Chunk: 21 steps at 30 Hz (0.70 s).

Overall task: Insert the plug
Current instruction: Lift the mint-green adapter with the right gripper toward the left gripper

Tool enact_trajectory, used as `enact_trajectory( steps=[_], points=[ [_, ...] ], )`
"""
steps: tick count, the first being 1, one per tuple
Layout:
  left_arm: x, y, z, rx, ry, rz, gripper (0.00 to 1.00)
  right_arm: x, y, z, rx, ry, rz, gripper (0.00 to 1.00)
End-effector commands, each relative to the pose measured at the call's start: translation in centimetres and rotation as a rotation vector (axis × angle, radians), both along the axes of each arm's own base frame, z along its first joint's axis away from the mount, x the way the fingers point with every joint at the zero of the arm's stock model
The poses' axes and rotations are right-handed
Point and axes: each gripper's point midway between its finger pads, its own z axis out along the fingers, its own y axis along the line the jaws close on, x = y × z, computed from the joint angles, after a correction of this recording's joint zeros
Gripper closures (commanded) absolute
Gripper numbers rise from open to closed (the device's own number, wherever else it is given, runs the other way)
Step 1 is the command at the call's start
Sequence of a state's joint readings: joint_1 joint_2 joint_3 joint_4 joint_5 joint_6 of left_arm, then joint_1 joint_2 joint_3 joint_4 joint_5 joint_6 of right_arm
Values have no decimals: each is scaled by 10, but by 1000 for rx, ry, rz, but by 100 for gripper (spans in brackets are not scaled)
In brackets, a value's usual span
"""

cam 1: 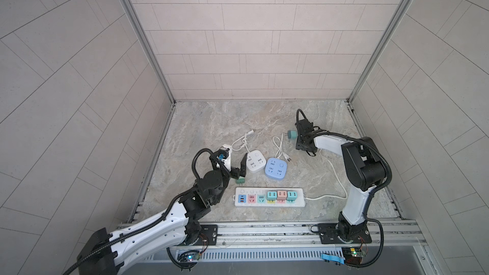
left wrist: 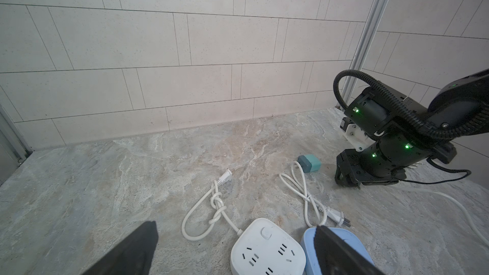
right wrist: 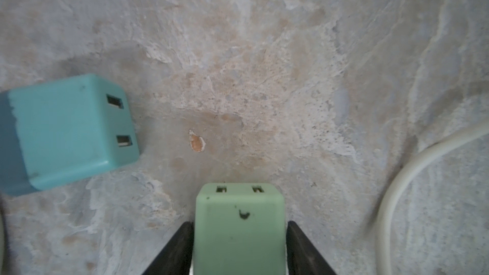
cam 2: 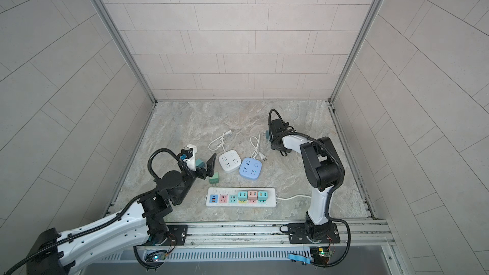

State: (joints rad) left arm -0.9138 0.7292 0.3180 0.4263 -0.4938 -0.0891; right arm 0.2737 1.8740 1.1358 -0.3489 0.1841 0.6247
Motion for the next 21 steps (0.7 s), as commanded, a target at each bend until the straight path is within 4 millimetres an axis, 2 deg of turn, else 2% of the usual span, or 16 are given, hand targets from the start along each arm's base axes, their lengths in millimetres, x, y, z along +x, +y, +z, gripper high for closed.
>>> enact_trajectory(
  steps=[1, 11, 14, 17, 21],
  points=[
    [-1, 2, -3, -8, 5, 2, 0, -10, -6, -13, -30, 68, 1, 43],
    [-1, 0, -3, -9, 11, -7, 0, -9, -3, -13, -22, 73, 23, 55],
    [-2, 1, -2, -24, 14, -6, 0, -11, 0, -11, -6, 62, 39, 64],
    [-1, 2, -3, -29, 30, 1, 0, -15, 1, 0, 2, 33, 50, 70],
    [0, 2, -3, -24, 40, 7, 0, -20, 11, 30, -43, -57, 111, 71]
  ],
)
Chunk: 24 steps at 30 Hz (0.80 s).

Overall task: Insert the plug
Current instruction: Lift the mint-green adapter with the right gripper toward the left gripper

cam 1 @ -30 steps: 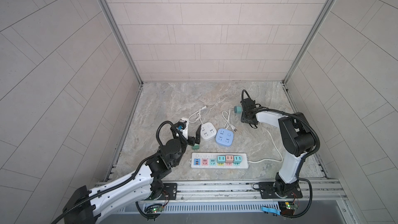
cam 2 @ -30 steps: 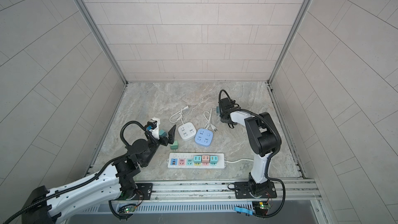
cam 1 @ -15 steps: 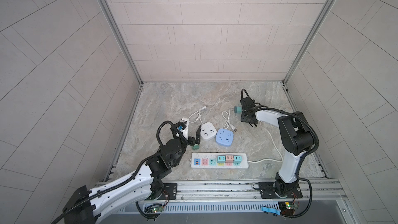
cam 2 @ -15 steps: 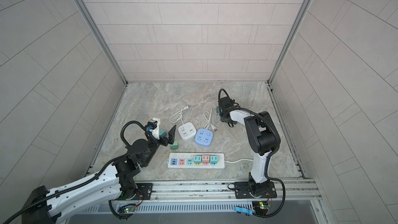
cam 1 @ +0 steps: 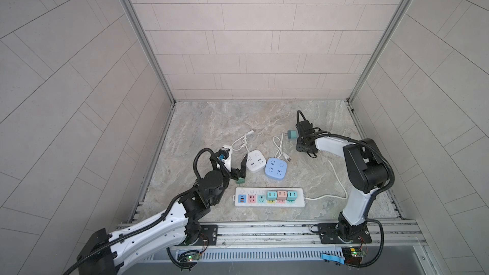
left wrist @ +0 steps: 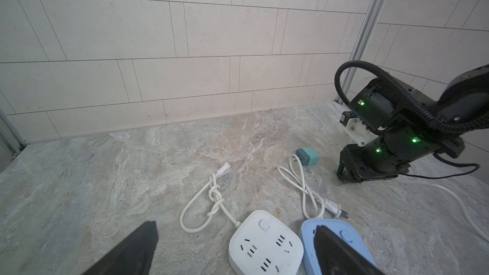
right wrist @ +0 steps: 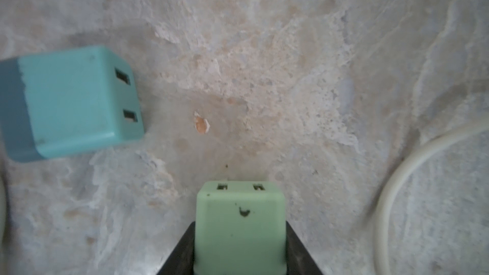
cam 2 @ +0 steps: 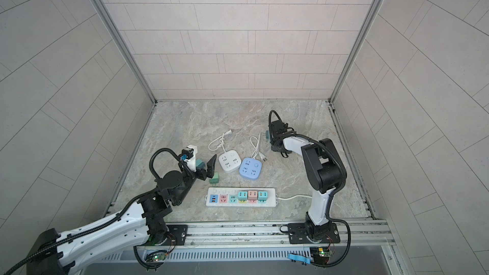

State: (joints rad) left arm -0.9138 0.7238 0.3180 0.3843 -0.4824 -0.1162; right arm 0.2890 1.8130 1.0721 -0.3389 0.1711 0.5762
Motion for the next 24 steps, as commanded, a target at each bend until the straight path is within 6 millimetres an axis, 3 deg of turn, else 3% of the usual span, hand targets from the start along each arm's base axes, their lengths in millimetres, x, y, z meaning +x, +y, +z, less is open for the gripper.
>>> enact_trajectory(
  steps=[1, 6, 11, 17, 24],
  points=[
    [2, 3, 4, -31, 9, 23, 0, -6, 12, 35, -45, -92, 70, 71],
    [2, -1, 0, -62, 41, -11, 0, -23, 39, 72, -142, -221, 174, 73],
    [7, 0, -6, -109, 92, -33, 0, -41, 63, 100, -128, -359, 277, 76],
    [11, -5, -10, -112, 136, -58, 0, -80, 106, 144, -82, -636, 519, 76],
    [2, -29, -4, -126, 141, -196, 4, -129, 132, 163, -85, -875, 881, 91]
  ],
)
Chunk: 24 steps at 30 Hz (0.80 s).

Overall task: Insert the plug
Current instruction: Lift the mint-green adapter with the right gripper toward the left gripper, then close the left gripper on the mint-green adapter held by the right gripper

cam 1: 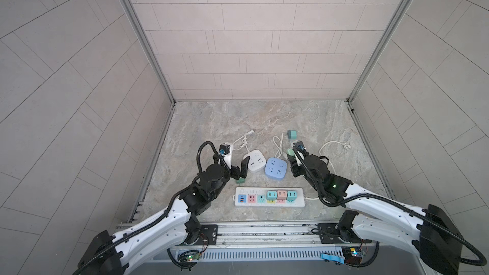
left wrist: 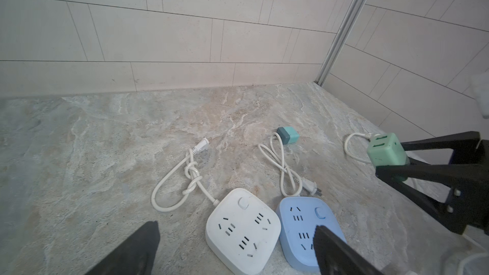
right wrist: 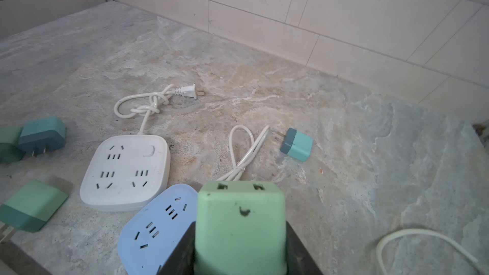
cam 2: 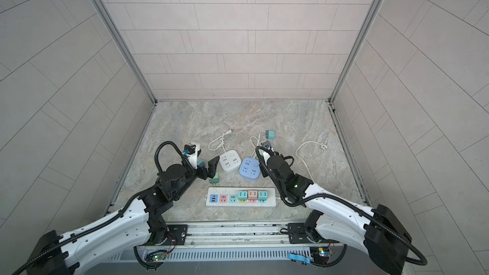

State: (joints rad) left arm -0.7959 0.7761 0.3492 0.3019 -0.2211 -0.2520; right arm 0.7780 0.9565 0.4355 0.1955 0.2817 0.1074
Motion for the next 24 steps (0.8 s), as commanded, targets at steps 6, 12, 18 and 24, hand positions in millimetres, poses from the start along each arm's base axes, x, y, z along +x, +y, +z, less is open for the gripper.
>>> enact_trajectory(
  steps=[6, 12, 18, 24],
  points=[
    [-15, -44, 19, -81, -5, -246, 8, -37, 25, 26, -136, -274, 310, 93],
    [-33, -76, 24, -109, -11, -449, 12, -59, 43, 19, -240, -342, 469, 98],
    [-53, -110, 23, -100, 41, -657, 19, -69, 52, 20, -296, -404, 541, 99],
    [-65, -130, 12, -34, 81, -740, 23, -76, 58, 15, -350, -470, 588, 99]
  ],
)
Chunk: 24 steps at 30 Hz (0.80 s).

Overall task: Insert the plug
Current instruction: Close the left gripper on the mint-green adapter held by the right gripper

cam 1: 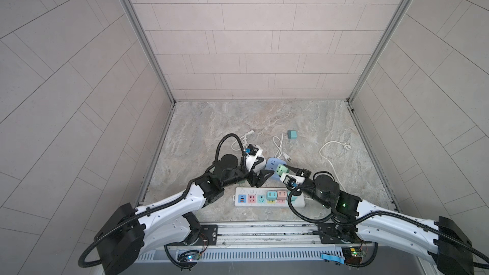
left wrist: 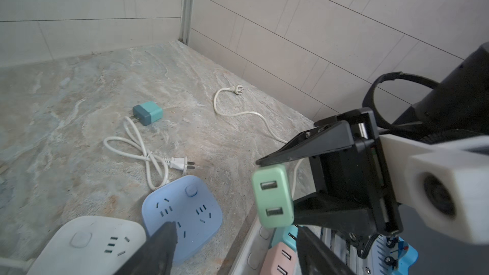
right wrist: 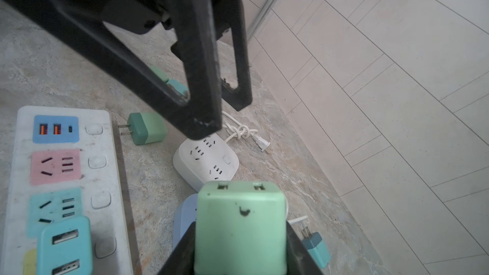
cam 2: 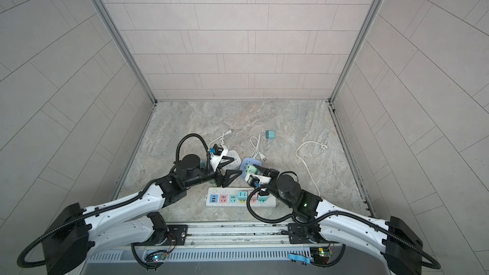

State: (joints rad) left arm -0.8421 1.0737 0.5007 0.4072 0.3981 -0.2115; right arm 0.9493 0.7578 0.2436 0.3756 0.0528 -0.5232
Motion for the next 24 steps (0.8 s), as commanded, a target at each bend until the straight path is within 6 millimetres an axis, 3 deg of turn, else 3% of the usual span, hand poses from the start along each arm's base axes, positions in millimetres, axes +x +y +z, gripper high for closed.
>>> enact_trajectory(
  steps=[1, 5, 17, 24],
  points=[
    [-14, -14, 8, 6, -29, -96, 23, -3, 5, 8, -9, -88, 37, 99],
    [-22, -22, 4, 37, -38, -134, 24, -5, 5, 12, -20, -135, 54, 99],
    [-14, -29, -10, 104, 26, -119, 29, -36, 21, 26, -4, -242, 195, 100],
    [-15, -31, -14, 127, 40, -130, 37, -35, 25, 28, -19, -258, 193, 100]
  ],
)
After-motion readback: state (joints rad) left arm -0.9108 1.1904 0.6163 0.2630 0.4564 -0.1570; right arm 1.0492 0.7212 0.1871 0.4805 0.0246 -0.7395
